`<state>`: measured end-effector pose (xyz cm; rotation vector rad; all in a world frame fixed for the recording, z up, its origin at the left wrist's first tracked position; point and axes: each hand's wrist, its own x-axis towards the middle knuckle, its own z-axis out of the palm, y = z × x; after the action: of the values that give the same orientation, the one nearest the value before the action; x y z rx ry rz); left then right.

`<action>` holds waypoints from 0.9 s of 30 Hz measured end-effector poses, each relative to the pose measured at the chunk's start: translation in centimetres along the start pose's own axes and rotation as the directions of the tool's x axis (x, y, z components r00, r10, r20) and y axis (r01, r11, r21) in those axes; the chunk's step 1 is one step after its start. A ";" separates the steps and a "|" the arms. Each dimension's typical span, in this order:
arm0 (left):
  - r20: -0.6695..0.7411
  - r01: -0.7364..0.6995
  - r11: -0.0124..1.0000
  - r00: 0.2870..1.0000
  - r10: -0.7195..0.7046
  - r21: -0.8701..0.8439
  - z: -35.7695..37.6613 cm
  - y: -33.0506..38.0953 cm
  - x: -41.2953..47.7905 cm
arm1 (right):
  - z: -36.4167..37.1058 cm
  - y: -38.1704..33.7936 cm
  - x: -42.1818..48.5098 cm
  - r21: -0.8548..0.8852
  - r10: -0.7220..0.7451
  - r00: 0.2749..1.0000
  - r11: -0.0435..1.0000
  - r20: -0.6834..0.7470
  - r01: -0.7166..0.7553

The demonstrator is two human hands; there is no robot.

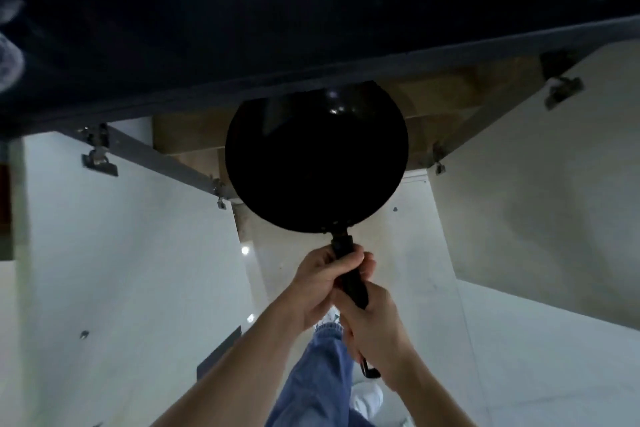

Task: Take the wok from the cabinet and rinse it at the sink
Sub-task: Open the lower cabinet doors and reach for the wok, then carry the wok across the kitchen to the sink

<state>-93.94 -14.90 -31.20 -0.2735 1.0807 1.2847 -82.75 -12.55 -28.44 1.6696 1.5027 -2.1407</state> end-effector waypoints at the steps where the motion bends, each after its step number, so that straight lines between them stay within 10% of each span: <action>1: -0.007 0.005 1.000 1.000 -0.005 0.014 0.3 -0.8 -1.3 | 0.1 0.6 -1.4 0.009 0.001 1.000 1.000 -0.007 -0.001; 27: 0.097 0.046 0.959 0.992 -0.076 0.279 7.2 -13.5 -25.5 | -1.8 7.4 -31.0 0.219 0.001 0.994 0.975 -0.106 0.022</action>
<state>-76.19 -30.44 -13.10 -0.0268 1.1358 1.0658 -64.36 -30.49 -9.53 1.8740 1.3420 -2.3351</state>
